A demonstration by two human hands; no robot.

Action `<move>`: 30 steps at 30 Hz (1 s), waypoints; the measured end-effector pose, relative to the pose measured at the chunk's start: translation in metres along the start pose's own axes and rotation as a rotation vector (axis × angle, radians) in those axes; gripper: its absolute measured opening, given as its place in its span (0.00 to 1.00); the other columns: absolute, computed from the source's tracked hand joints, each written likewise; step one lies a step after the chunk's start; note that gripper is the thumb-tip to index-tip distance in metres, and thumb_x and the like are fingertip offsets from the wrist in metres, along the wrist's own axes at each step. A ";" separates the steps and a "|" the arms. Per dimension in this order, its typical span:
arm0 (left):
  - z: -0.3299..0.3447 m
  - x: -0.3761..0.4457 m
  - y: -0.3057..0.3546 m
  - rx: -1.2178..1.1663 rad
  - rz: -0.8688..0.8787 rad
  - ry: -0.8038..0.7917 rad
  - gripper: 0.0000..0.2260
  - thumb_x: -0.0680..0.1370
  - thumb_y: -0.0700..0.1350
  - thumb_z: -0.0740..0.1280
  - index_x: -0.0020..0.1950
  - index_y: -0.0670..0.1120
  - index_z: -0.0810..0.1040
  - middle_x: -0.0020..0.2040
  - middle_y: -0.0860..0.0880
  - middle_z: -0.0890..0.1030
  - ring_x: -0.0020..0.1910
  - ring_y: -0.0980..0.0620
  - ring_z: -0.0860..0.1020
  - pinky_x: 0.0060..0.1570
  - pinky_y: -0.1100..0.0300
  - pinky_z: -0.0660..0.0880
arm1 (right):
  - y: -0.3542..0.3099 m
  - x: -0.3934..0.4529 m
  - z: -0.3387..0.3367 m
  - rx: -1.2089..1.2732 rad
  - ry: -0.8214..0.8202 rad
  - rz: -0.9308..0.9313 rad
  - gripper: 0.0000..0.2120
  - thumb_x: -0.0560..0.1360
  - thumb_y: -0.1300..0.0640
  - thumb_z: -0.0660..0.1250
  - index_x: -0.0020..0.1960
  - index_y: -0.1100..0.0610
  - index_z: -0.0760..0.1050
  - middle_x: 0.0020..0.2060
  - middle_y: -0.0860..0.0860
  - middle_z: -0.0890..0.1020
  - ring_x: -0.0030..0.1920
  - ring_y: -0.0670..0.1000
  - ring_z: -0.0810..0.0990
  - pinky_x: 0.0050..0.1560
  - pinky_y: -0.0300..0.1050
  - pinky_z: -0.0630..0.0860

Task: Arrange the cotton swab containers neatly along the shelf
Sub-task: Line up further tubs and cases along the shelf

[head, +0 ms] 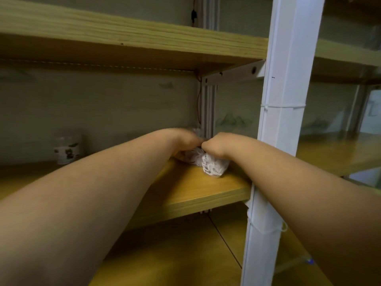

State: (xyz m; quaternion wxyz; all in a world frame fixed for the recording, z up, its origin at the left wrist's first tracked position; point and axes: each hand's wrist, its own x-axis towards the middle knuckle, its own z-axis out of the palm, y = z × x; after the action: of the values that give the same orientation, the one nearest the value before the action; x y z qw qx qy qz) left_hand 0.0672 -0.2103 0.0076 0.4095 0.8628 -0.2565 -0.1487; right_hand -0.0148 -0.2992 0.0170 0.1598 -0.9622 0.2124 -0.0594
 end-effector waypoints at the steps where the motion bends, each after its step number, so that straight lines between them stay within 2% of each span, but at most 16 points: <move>1: -0.003 -0.002 -0.003 -0.006 -0.021 -0.002 0.09 0.82 0.50 0.63 0.56 0.47 0.78 0.50 0.46 0.81 0.47 0.49 0.80 0.48 0.53 0.79 | -0.001 -0.002 0.001 0.039 0.017 0.025 0.27 0.81 0.45 0.58 0.73 0.61 0.70 0.67 0.60 0.76 0.60 0.60 0.77 0.53 0.47 0.71; 3: -0.008 -0.004 -0.008 -0.005 -0.046 -0.023 0.12 0.81 0.50 0.64 0.62 0.48 0.78 0.58 0.46 0.81 0.55 0.48 0.81 0.50 0.53 0.80 | 0.000 -0.003 0.004 0.095 0.021 0.061 0.31 0.79 0.41 0.60 0.74 0.61 0.69 0.66 0.60 0.77 0.59 0.60 0.78 0.52 0.47 0.70; 4: -0.011 -0.007 -0.011 -0.008 -0.054 -0.032 0.13 0.81 0.49 0.65 0.64 0.47 0.77 0.59 0.46 0.81 0.54 0.48 0.81 0.47 0.54 0.81 | -0.001 -0.005 0.005 0.113 0.019 0.067 0.32 0.78 0.40 0.60 0.74 0.61 0.68 0.65 0.60 0.77 0.58 0.60 0.78 0.51 0.47 0.71; 7: -0.020 -0.014 -0.017 -0.035 -0.050 -0.045 0.14 0.80 0.48 0.65 0.64 0.47 0.78 0.59 0.45 0.82 0.49 0.49 0.81 0.40 0.55 0.81 | -0.003 -0.008 0.007 0.185 0.039 0.069 0.35 0.75 0.40 0.65 0.73 0.62 0.66 0.51 0.58 0.79 0.46 0.57 0.80 0.42 0.47 0.74; 8: -0.022 -0.016 -0.019 -0.054 -0.037 -0.036 0.13 0.80 0.48 0.66 0.64 0.47 0.78 0.59 0.45 0.82 0.49 0.49 0.81 0.41 0.55 0.82 | -0.004 -0.008 0.008 0.191 0.059 0.062 0.37 0.74 0.40 0.66 0.74 0.62 0.64 0.52 0.58 0.79 0.46 0.57 0.80 0.41 0.46 0.74; 11: -0.029 -0.026 -0.026 -0.161 0.001 0.004 0.13 0.81 0.46 0.64 0.65 0.48 0.76 0.56 0.45 0.81 0.49 0.47 0.81 0.43 0.52 0.82 | -0.008 -0.007 0.012 0.198 0.131 0.040 0.44 0.72 0.37 0.68 0.78 0.60 0.57 0.69 0.61 0.73 0.62 0.60 0.77 0.48 0.46 0.74; 13: -0.035 -0.031 -0.033 -0.251 0.024 0.024 0.12 0.81 0.45 0.63 0.64 0.48 0.76 0.61 0.41 0.81 0.56 0.42 0.81 0.51 0.45 0.82 | -0.012 -0.008 0.015 0.329 0.149 0.027 0.45 0.72 0.38 0.70 0.79 0.59 0.56 0.70 0.60 0.73 0.63 0.60 0.77 0.49 0.47 0.74; 15: -0.043 -0.039 -0.039 -0.343 0.047 0.056 0.07 0.82 0.44 0.63 0.58 0.49 0.76 0.63 0.39 0.80 0.61 0.40 0.80 0.56 0.42 0.80 | -0.015 -0.008 0.018 0.457 0.181 0.009 0.44 0.72 0.40 0.72 0.78 0.60 0.57 0.69 0.59 0.74 0.60 0.59 0.77 0.48 0.47 0.72; 16: -0.048 -0.045 -0.041 -0.392 0.055 0.071 0.05 0.82 0.44 0.63 0.56 0.50 0.76 0.63 0.39 0.80 0.60 0.40 0.81 0.55 0.43 0.81 | -0.016 -0.009 0.020 0.518 0.200 -0.008 0.44 0.72 0.40 0.73 0.77 0.61 0.59 0.68 0.59 0.74 0.59 0.58 0.77 0.48 0.47 0.72; 19: -0.065 -0.059 -0.052 -0.494 0.077 0.107 0.04 0.82 0.43 0.64 0.55 0.48 0.77 0.59 0.38 0.82 0.51 0.44 0.82 0.38 0.53 0.83 | -0.024 -0.011 0.026 0.717 0.231 -0.066 0.44 0.69 0.39 0.75 0.74 0.60 0.63 0.66 0.57 0.75 0.63 0.58 0.76 0.49 0.46 0.72; 20: -0.072 -0.065 -0.056 -0.511 0.096 0.117 0.04 0.82 0.43 0.64 0.56 0.47 0.76 0.57 0.39 0.82 0.49 0.44 0.83 0.35 0.54 0.83 | -0.028 -0.012 0.028 0.784 0.238 -0.092 0.42 0.68 0.39 0.76 0.72 0.60 0.66 0.64 0.55 0.77 0.61 0.57 0.78 0.48 0.45 0.73; 21: -0.079 -0.071 -0.061 -0.527 0.130 0.116 0.06 0.82 0.43 0.64 0.58 0.46 0.76 0.56 0.39 0.82 0.50 0.42 0.83 0.38 0.52 0.83 | -0.032 -0.013 0.030 0.856 0.240 -0.117 0.40 0.65 0.38 0.78 0.68 0.58 0.69 0.61 0.54 0.79 0.58 0.55 0.79 0.47 0.45 0.75; 23: -0.094 -0.084 -0.072 -0.567 0.219 0.115 0.13 0.81 0.42 0.65 0.66 0.45 0.74 0.58 0.39 0.82 0.53 0.40 0.83 0.52 0.44 0.81 | -0.042 -0.017 0.034 1.010 0.210 -0.182 0.39 0.59 0.38 0.80 0.63 0.54 0.73 0.55 0.51 0.84 0.53 0.53 0.83 0.50 0.50 0.82; 25: -0.109 -0.101 -0.082 -0.567 0.291 0.135 0.18 0.80 0.42 0.67 0.70 0.46 0.71 0.59 0.39 0.82 0.53 0.41 0.83 0.58 0.43 0.78 | -0.052 -0.019 0.039 1.143 0.162 -0.245 0.35 0.59 0.42 0.81 0.61 0.51 0.75 0.53 0.51 0.86 0.51 0.54 0.86 0.53 0.56 0.83; 27: -0.122 -0.119 -0.091 -0.549 0.313 0.149 0.20 0.79 0.42 0.69 0.70 0.47 0.71 0.56 0.37 0.79 0.53 0.40 0.79 0.57 0.45 0.78 | -0.065 -0.025 0.043 1.221 0.096 -0.319 0.26 0.66 0.49 0.80 0.60 0.50 0.74 0.52 0.52 0.86 0.49 0.54 0.87 0.50 0.54 0.84; 30: -0.141 -0.145 -0.106 -0.588 0.332 0.187 0.21 0.74 0.45 0.73 0.67 0.49 0.73 0.54 0.40 0.71 0.53 0.42 0.69 0.47 0.52 0.80 | -0.090 -0.032 0.049 1.294 0.014 -0.387 0.22 0.68 0.52 0.80 0.57 0.49 0.74 0.51 0.52 0.87 0.48 0.54 0.88 0.52 0.56 0.84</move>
State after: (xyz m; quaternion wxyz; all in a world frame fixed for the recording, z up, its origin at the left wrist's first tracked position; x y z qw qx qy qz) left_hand 0.0476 0.0171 0.0192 0.6807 0.6645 -0.3009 -0.0676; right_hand -0.0002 -0.1943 -0.0009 0.6890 -0.6930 -0.0414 -0.2083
